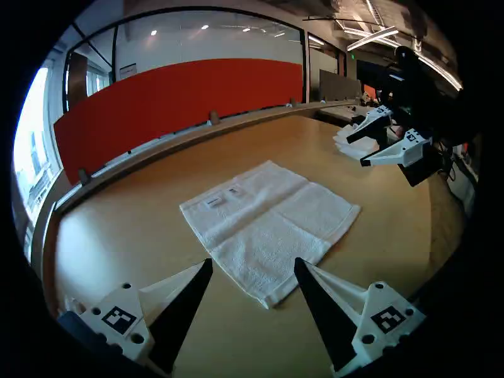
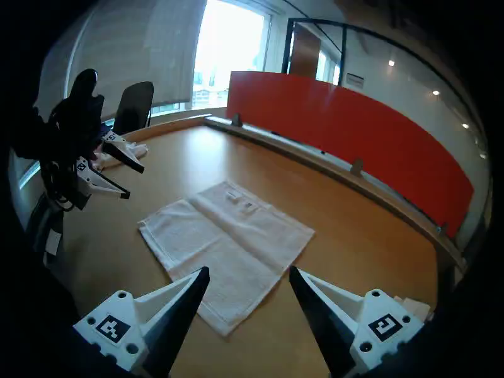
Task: Fold towel
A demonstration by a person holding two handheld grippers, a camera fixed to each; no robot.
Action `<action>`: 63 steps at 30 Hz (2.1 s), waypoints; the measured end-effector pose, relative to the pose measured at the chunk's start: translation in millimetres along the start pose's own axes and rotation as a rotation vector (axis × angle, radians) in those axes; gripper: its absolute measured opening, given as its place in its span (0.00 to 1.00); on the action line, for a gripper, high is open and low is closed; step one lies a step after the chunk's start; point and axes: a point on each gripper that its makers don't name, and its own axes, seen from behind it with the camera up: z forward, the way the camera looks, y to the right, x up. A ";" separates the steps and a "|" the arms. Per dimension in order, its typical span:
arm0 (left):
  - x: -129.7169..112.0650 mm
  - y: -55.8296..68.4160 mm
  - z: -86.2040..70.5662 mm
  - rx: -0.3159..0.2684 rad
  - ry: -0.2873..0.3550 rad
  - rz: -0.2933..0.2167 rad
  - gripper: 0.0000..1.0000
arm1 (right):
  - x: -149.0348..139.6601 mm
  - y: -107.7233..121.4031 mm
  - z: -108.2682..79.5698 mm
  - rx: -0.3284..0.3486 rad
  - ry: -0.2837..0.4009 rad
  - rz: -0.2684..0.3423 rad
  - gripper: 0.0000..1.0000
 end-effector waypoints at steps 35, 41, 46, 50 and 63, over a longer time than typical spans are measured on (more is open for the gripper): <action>-86.7 20.1 48.7 -0.074 -0.256 -0.016 0.96 | -109.9 -28.7 44.0 0.144 -0.234 -0.036 0.97; -86.6 21.8 51.7 -0.073 -0.258 -0.006 0.96 | -116.2 -31.4 43.5 0.162 -0.245 -0.028 0.93; -86.5 23.4 52.4 -0.070 -0.257 0.004 0.95 | -117.5 -32.6 43.6 0.172 -0.243 -0.007 0.88; -86.2 23.3 52.9 -0.064 -0.259 0.001 0.90 | -117.8 -33.3 42.9 0.177 -0.241 -0.005 0.83; -85.6 17.0 53.7 -0.039 -0.269 -0.026 0.54 | -116.5 -36.7 42.1 0.181 -0.239 -0.003 0.42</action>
